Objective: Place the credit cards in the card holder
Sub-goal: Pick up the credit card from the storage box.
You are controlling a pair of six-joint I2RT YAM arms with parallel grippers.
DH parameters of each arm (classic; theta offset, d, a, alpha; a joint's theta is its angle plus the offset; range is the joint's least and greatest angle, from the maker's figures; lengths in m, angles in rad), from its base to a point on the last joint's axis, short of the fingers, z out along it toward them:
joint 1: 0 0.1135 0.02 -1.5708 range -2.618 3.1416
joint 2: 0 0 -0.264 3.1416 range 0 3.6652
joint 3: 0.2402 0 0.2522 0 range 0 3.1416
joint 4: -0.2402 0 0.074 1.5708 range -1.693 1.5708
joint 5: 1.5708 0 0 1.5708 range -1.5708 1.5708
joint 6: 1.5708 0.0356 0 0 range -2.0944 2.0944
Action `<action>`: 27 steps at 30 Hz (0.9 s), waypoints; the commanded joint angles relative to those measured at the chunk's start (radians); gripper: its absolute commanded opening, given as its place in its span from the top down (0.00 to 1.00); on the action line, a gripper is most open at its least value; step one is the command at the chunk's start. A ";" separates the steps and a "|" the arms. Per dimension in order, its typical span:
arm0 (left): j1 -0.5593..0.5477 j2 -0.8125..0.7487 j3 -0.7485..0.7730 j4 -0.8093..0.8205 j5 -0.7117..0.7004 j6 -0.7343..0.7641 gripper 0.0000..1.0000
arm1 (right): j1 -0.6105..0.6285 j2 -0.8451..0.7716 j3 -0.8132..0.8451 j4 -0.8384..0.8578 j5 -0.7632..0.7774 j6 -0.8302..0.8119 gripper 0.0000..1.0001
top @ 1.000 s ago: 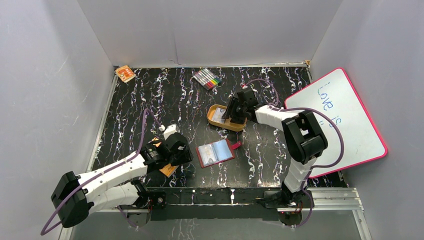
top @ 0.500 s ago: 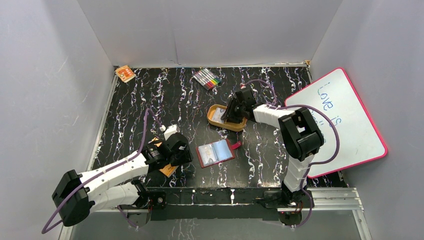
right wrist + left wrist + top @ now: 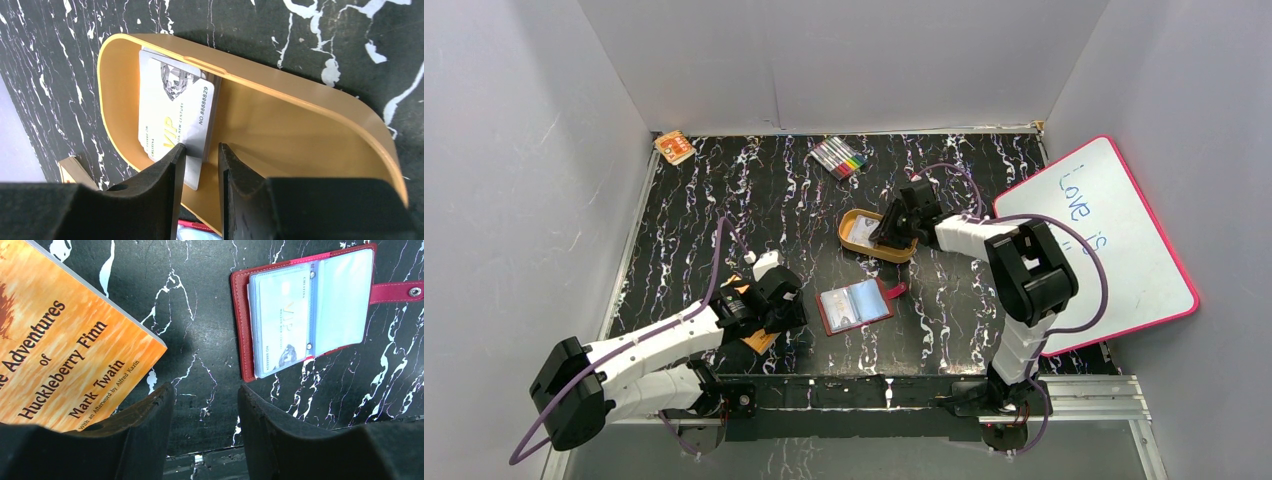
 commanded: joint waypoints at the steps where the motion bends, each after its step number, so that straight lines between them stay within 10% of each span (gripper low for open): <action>1: 0.004 -0.002 0.033 -0.021 -0.026 0.008 0.52 | -0.012 -0.044 -0.034 0.002 0.011 -0.002 0.64; 27: 0.004 0.005 0.030 -0.013 -0.017 0.006 0.53 | -0.039 -0.134 -0.115 0.031 -0.009 0.026 0.94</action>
